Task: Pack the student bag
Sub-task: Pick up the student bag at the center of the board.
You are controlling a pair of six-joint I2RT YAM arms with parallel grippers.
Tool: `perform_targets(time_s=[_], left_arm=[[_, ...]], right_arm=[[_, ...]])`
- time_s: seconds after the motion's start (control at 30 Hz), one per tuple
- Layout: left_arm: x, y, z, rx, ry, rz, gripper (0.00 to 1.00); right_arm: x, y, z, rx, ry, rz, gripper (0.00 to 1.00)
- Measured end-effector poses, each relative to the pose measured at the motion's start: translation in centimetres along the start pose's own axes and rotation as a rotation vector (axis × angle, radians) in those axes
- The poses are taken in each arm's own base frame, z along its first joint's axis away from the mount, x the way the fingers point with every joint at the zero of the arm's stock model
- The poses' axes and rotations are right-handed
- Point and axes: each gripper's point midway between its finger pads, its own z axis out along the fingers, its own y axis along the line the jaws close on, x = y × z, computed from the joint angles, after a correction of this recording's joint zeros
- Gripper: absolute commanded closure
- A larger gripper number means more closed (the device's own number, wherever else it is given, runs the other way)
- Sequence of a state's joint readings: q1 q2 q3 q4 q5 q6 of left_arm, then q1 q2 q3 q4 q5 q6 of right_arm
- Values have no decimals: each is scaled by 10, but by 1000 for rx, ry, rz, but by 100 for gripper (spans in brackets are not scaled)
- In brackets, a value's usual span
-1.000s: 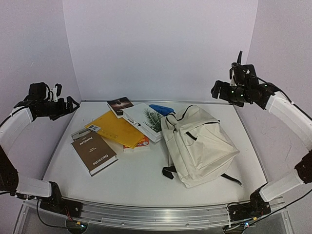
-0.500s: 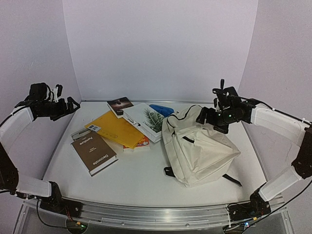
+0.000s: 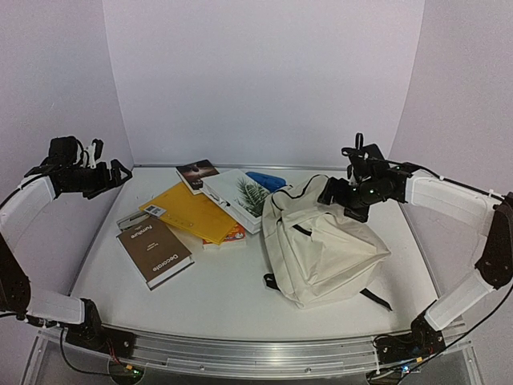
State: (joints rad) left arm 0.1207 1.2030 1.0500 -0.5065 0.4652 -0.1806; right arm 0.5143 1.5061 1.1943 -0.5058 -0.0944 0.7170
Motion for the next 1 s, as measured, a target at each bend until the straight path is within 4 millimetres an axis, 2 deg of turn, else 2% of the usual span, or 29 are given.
perform_targets(time_s=[0.17, 0.33, 0.5, 0.7, 0.87, 1.0], left_arm=[[2, 2, 3, -3, 13, -6, 0], [6, 3, 4, -6, 27, -14, 0], [6, 4, 4, -6, 29, -15, 0], [7, 4, 4, -7, 30, -16, 0], [7, 4, 4, -7, 30, -17, 0], [7, 4, 5, -8, 32, -18, 0]], right_arm=[[0, 10, -20, -56, -2, 17, 7], [11, 28, -36, -144, 36, 86, 5], [22, 28, -46, -173, 55, 169, 6], [34, 18, -37, -157, 82, 245, 9], [29, 25, -30, -185, 68, 271, 11], [29, 27, -15, -182, 72, 278, 15]])
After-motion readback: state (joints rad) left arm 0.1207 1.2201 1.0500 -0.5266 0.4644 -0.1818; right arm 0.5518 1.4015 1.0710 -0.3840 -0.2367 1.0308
